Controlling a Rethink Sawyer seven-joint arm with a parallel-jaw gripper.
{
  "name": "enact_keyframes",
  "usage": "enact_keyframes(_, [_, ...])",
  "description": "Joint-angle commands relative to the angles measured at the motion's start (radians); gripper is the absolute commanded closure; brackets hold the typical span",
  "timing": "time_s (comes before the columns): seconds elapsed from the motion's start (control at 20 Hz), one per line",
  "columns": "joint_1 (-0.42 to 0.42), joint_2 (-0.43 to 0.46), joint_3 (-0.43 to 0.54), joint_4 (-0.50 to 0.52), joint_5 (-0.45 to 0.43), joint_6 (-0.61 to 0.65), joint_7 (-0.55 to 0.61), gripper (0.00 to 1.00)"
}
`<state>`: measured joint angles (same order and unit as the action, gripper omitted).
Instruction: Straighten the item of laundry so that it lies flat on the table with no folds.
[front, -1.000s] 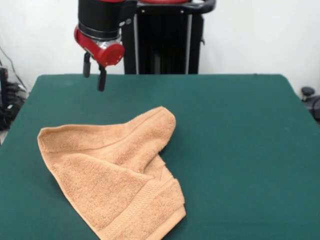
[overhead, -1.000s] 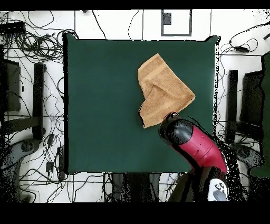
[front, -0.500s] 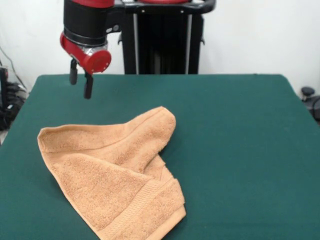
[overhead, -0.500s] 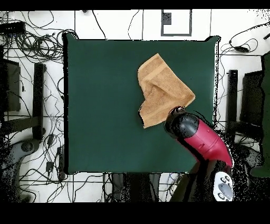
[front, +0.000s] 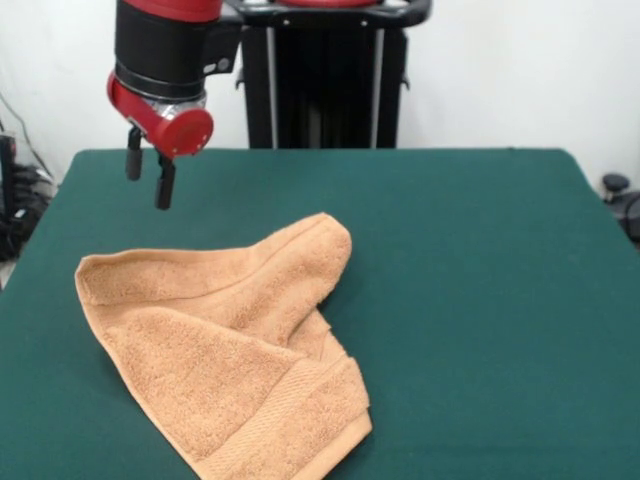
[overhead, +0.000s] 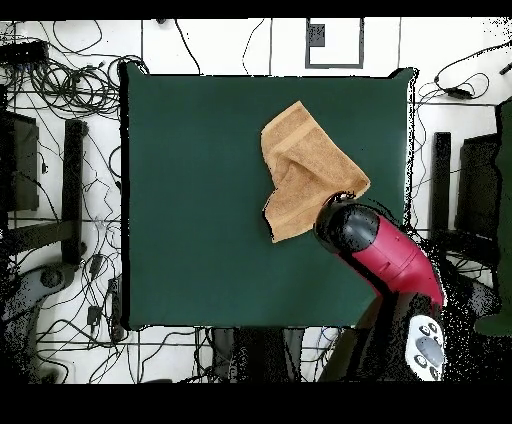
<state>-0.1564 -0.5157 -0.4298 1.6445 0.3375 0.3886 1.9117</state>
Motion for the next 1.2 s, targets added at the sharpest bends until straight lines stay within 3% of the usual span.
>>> enact_keyframes(0.05, [0.039, 0.039, 0.088, -0.068, 0.014, 0.046, 0.176, 0.0])
enact_keyframes(0.5, [0.051, 0.075, 0.086, -0.134, 0.015, 0.09, 0.183, 0.0])
enact_keyframes(1.2, [0.024, 0.088, 0.17, -0.069, 0.02, -0.061, 0.173, 0.0])
